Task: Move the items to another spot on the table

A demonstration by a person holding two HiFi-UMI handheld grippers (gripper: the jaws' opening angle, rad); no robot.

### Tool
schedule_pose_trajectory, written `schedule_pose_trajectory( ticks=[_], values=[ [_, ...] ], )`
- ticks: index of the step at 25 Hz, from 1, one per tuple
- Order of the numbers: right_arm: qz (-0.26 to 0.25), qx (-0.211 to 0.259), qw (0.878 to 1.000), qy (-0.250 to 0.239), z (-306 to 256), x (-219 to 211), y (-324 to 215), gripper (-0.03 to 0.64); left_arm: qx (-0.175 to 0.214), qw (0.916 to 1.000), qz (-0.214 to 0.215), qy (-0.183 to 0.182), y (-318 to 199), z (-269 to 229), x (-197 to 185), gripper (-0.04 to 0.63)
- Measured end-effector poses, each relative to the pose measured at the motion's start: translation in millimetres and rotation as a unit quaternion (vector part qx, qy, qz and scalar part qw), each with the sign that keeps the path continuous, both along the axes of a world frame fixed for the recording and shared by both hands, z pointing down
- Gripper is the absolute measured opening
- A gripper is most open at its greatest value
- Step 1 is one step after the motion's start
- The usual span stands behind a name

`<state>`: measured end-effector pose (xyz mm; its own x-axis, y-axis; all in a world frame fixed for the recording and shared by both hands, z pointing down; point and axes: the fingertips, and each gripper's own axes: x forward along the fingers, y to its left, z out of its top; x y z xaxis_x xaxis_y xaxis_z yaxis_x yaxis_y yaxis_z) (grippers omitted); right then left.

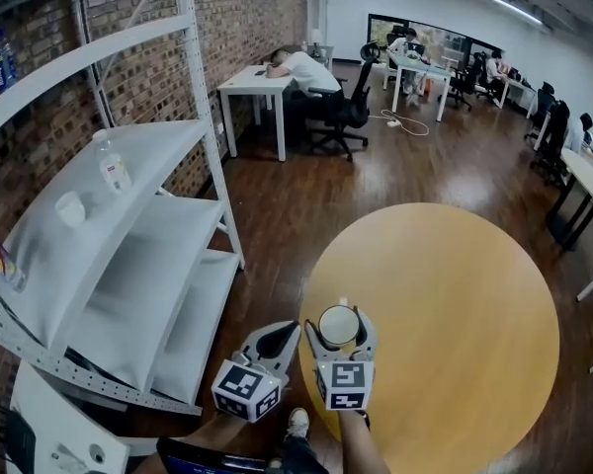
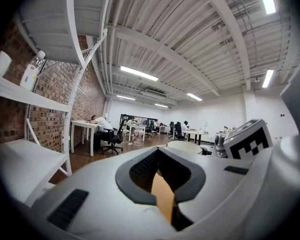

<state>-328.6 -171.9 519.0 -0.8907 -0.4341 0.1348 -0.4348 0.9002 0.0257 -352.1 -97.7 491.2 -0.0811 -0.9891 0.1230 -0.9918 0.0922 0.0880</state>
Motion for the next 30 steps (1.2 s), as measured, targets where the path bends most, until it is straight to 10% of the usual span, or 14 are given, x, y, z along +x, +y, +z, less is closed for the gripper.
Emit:
schedule_pose_trajectory(
  ticks=[30],
  values=[
    [0.006, -0.078, 0.996, 0.049, 133.1, -54.2, -65.4, 0.405, -0.052, 0.9983, -0.009, 0.023, -83.8, 78.4, -68.9, 0.002]
  ],
)
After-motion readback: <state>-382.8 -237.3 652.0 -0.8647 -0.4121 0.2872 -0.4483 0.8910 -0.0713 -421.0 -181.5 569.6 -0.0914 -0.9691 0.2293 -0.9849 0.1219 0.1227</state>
